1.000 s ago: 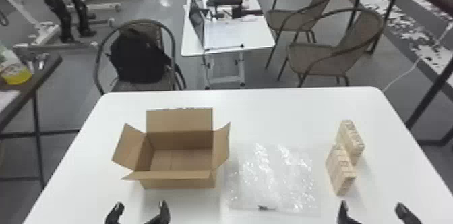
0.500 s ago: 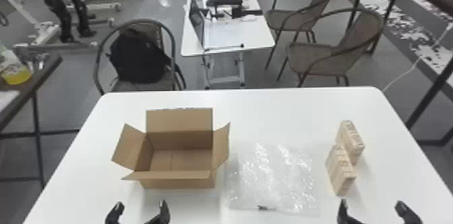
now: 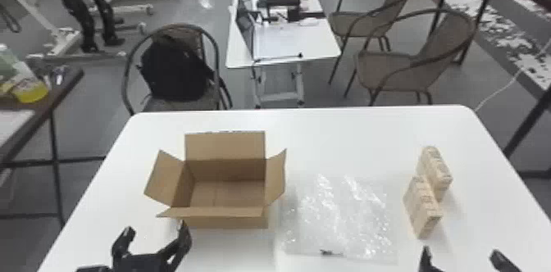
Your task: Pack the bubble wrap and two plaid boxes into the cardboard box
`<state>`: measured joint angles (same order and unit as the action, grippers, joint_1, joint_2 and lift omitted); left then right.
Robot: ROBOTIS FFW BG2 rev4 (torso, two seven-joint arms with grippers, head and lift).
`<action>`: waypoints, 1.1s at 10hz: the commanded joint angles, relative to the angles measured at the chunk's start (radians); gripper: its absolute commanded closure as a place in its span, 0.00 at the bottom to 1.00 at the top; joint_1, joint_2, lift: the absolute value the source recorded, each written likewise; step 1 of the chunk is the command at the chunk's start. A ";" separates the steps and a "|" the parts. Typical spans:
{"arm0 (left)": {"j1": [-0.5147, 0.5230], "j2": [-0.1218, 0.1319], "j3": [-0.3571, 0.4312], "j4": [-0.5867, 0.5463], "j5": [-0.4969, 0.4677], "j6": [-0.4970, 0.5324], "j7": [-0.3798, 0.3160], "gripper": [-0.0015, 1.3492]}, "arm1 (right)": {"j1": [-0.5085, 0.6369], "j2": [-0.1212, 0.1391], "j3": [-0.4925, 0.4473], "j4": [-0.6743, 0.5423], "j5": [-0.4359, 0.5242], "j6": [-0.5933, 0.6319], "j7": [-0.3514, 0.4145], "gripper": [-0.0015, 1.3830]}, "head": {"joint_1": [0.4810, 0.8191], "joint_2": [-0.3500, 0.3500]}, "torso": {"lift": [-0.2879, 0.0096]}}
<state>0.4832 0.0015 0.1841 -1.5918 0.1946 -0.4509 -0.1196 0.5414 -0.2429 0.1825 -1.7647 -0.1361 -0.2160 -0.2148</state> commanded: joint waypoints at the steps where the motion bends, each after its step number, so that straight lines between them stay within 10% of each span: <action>1: -0.009 -0.004 0.057 -0.094 -0.004 0.081 0.000 0.10 | -0.001 -0.006 0.000 -0.002 -0.005 0.009 0.000 0.07 | 0.63 0.71 | 0.92; 6: -0.225 -0.004 0.227 -0.143 0.063 0.630 -0.238 0.14 | -0.021 -0.007 0.002 0.008 -0.017 0.026 0.028 0.08 | 0.63 0.78 | 0.92; 11: -0.382 -0.004 0.268 0.096 0.040 0.644 -0.318 0.21 | -0.047 -0.006 0.003 0.025 -0.022 0.046 0.063 0.08 | 0.63 0.80 | 0.92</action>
<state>0.1200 0.0015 0.4511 -1.5268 0.2338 0.2005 -0.4360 0.4984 -0.2483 0.1855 -1.7433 -0.1580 -0.1720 -0.1535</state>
